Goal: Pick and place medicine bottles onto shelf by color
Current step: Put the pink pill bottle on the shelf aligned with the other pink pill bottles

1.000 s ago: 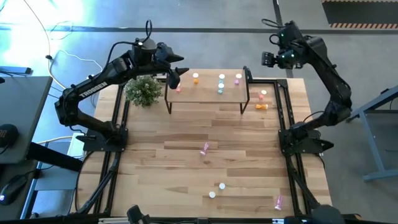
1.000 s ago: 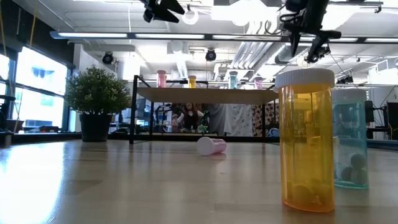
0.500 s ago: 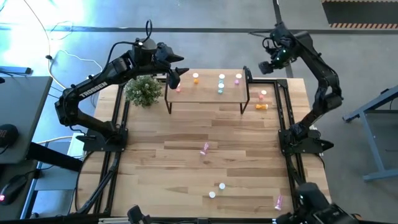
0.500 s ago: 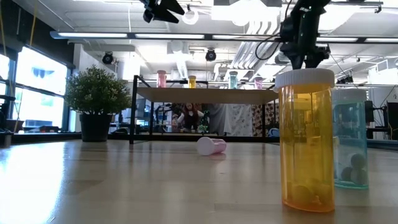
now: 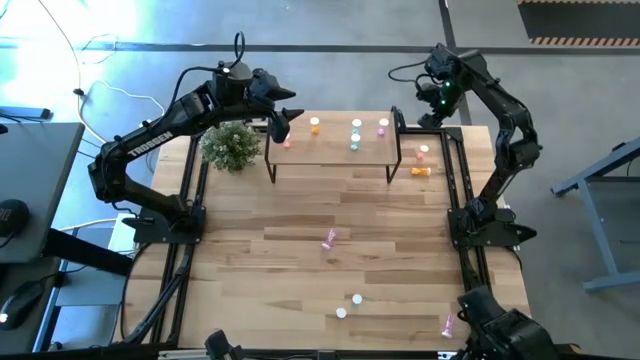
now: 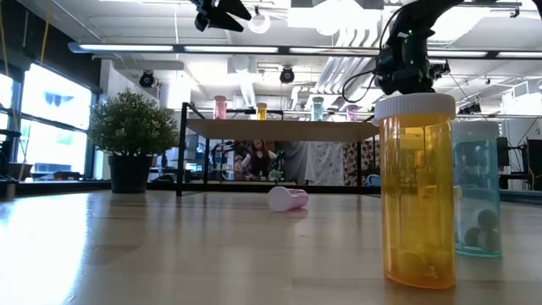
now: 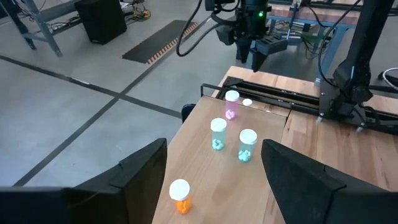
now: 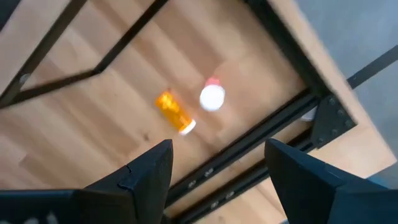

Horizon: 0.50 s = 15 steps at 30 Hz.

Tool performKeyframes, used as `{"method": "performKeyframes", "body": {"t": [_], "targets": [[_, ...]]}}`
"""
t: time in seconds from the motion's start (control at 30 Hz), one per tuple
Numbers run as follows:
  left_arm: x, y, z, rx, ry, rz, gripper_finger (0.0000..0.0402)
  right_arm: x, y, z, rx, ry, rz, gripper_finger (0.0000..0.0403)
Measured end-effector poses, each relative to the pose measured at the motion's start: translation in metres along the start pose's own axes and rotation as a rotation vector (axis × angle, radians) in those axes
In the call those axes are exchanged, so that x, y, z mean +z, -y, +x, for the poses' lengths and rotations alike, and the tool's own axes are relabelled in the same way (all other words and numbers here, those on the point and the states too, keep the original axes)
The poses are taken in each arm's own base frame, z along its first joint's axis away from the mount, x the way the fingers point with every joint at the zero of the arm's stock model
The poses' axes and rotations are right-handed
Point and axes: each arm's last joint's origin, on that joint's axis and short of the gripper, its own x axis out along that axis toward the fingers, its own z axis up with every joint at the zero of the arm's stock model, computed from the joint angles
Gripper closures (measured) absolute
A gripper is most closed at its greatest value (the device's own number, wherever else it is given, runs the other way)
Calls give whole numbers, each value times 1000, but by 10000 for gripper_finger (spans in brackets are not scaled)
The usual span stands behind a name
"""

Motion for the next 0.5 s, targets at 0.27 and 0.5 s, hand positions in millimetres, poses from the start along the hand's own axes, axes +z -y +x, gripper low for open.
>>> {"method": "performKeyframes", "body": {"t": [0.27, 0.5], "targets": [[0, 0, 0, 0, 0, -3, 149, 2, 1, 0, -13, 21, 71, 157], [0, 0, 0, 0, 0, -3, 149, 0, 5, 30, -7, -24, 161, 157]]}}
